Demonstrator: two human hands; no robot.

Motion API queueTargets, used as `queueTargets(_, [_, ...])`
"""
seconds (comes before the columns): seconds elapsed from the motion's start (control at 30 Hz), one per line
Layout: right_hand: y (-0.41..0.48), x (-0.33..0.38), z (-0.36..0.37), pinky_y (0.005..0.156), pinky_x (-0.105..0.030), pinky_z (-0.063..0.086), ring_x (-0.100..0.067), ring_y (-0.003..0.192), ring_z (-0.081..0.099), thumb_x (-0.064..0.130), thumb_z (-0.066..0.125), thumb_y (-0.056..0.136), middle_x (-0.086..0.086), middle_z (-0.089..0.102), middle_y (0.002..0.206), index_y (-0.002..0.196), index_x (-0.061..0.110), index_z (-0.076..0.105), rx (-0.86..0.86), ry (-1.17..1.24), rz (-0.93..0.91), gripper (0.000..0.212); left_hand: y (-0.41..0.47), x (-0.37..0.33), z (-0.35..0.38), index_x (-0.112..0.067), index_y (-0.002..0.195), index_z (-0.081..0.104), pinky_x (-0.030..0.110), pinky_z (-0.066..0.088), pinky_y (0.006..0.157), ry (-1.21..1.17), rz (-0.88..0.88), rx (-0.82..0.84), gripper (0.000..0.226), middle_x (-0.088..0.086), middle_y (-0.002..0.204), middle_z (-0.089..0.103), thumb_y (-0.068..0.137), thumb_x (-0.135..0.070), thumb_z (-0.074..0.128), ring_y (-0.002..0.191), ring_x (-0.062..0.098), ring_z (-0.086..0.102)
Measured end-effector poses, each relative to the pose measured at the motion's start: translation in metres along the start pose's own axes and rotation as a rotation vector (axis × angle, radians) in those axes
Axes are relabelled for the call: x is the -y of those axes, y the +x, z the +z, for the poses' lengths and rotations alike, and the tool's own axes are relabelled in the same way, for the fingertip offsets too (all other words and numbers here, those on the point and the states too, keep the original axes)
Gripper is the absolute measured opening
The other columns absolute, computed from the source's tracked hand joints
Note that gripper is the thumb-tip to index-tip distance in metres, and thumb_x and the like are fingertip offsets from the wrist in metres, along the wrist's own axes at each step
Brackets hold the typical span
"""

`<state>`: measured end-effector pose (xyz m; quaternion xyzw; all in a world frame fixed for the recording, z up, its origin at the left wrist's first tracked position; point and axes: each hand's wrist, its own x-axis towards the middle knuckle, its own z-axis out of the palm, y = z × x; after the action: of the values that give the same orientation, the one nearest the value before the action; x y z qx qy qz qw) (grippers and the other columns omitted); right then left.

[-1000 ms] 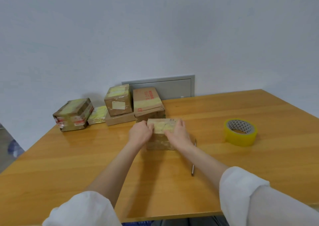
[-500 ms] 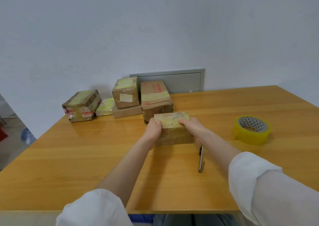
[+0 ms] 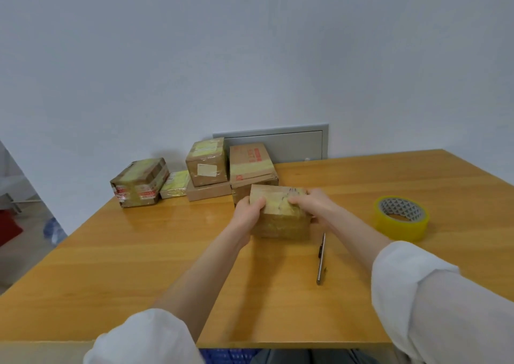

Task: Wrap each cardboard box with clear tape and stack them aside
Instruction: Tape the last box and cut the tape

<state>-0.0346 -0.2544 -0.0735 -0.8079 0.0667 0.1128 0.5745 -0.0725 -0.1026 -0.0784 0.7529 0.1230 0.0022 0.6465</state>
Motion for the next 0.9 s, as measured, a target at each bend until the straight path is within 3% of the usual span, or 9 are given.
queueTargets(0.1, [-0.004, 0.014, -0.020, 0.070, -0.033, 0.054, -0.022, 0.095, 0.060, 0.029, 0.075, 0.081, -0.008, 0.052, 0.129, 0.143, 0.027, 0.038, 0.070, 0.237, 0.049, 0.073, 0.004, -0.042, -0.010, -0.012, 0.133, 0.050, 0.030, 0.049, 0.079, 0.146, 0.189, 0.045, 0.036, 0.003, 0.117, 0.060, 0.099, -0.023, 0.048, 0.102, 0.019, 0.058])
queueTargets(0.23, [-0.007, 0.023, -0.041, 0.067, -0.027, 0.053, -0.019, 0.086, 0.061, 0.033, 0.081, 0.074, -0.010, 0.063, 0.107, 0.110, 0.016, 0.065, 0.142, 0.362, 0.077, 0.043, 0.020, -0.086, -0.008, -0.016, 0.137, 0.051, 0.038, 0.050, 0.095, 0.337, 0.345, 0.114, 0.040, 0.005, 0.127, 0.060, 0.098, -0.028, 0.050, 0.111, 0.019, 0.058])
queueTargets(0.33, [0.007, 0.026, -0.048, 0.061, -0.028, 0.053, -0.018, 0.082, 0.060, 0.037, 0.082, 0.073, -0.007, 0.063, 0.094, 0.109, 0.013, 0.062, 0.034, 0.512, 0.050, 0.048, 0.036, -0.102, 0.008, -0.017, 0.138, 0.050, 0.029, 0.042, 0.098, 0.366, 0.485, -0.084, 0.039, -0.004, 0.129, 0.055, 0.102, -0.029, 0.040, 0.119, 0.014, 0.050])
queueTargets(0.43, [0.031, 0.030, -0.054, 0.060, -0.031, 0.051, -0.020, 0.086, 0.058, 0.035, 0.080, 0.075, -0.006, 0.060, 0.103, 0.117, 0.012, 0.055, -0.125, 0.670, 0.044, 0.054, 0.062, -0.099, 0.015, -0.008, 0.137, 0.047, 0.032, 0.038, 0.102, 0.515, 0.539, -0.289, 0.038, 0.007, 0.136, 0.053, 0.103, -0.021, 0.036, 0.124, 0.023, 0.049])
queueTargets(0.53, [0.062, 0.034, -0.051, 0.057, -0.032, 0.049, -0.024, 0.093, 0.057, 0.030, 0.080, 0.077, -0.010, 0.059, 0.116, 0.119, 0.010, 0.054, -0.204, 0.677, 0.078, 0.053, 0.090, -0.075, 0.016, -0.008, 0.146, 0.030, 0.039, 0.035, 0.107, 0.941, 0.505, -0.137, 0.061, 0.013, 0.148, 0.038, 0.094, -0.027, 0.055, 0.134, 0.028, 0.039])
queueTargets(0.6, [0.084, 0.036, -0.043, 0.063, -0.035, 0.051, -0.026, 0.095, 0.056, 0.027, 0.079, 0.077, -0.012, 0.058, 0.117, 0.114, 0.010, 0.053, -0.211, 0.667, 0.112, 0.048, 0.108, -0.058, 0.015, -0.014, 0.153, 0.011, 0.048, 0.019, 0.116, 1.187, 0.429, -0.028, 0.086, 0.010, 0.159, 0.015, 0.088, -0.039, 0.061, 0.146, 0.027, 0.016])
queueTargets(0.67, [0.106, 0.035, -0.035, 0.070, -0.036, 0.052, -0.028, 0.095, 0.056, 0.024, 0.079, 0.077, -0.014, 0.057, 0.118, 0.111, 0.010, 0.051, -0.223, 0.664, 0.148, 0.046, 0.123, -0.045, 0.014, -0.022, 0.154, 0.005, 0.054, 0.011, 0.116, 1.321, 0.387, 0.008, 0.090, 0.008, 0.160, 0.006, 0.087, -0.046, 0.061, 0.148, 0.028, 0.004])
queueTargets(0.8, [0.139, 0.030, -0.022, 0.074, -0.036, 0.054, -0.027, 0.095, 0.056, 0.023, 0.080, 0.076, -0.015, 0.057, 0.118, 0.121, 0.007, 0.052, -0.225, 0.655, 0.187, 0.055, 0.142, -0.037, 0.002, -0.032, 0.148, 0.022, 0.062, 0.018, 0.112, 1.351, 0.351, 0.050, 0.069, 0.006, 0.155, 0.021, 0.090, -0.044, 0.057, 0.142, 0.033, 0.019])
queueTargets(0.9, [0.157, 0.025, -0.010, 0.070, -0.034, 0.053, -0.027, 0.097, 0.055, 0.024, 0.079, 0.077, -0.014, 0.055, 0.124, 0.127, 0.007, 0.049, -0.207, 0.638, 0.194, 0.061, 0.148, -0.039, -0.006, -0.033, 0.145, 0.027, 0.060, 0.028, 0.107, 1.380, 0.354, 0.103, 0.065, 0.004, 0.149, 0.030, 0.089, -0.039, 0.059, 0.136, 0.030, 0.028])
